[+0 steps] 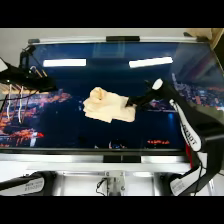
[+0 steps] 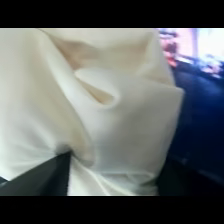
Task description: Fold the shirts.
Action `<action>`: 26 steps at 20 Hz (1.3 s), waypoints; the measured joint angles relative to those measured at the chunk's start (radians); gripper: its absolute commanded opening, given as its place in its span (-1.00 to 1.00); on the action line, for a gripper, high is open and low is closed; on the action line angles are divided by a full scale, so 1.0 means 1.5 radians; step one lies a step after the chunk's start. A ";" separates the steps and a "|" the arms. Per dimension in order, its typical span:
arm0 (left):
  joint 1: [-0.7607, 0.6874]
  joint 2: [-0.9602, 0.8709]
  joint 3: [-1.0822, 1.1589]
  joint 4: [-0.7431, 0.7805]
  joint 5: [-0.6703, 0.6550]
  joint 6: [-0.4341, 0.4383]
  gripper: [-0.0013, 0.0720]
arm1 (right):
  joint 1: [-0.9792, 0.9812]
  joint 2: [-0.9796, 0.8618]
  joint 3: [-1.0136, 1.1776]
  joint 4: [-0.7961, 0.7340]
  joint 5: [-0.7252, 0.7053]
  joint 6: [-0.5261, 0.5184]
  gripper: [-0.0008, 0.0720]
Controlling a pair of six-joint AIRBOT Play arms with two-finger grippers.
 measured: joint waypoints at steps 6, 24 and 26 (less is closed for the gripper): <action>-0.007 0.000 -0.006 0.000 0.001 -0.006 -0.88 | -0.010 -0.002 0.034 0.099 -0.005 -0.105 -0.80; -0.008 0.000 -0.007 0.000 0.009 -0.022 -0.88 | -0.497 0.306 0.240 -0.074 0.253 -0.032 -0.80; -0.008 0.000 -0.007 0.000 0.009 -0.024 -0.88 | -0.540 0.317 0.245 -0.092 0.277 -0.030 -0.80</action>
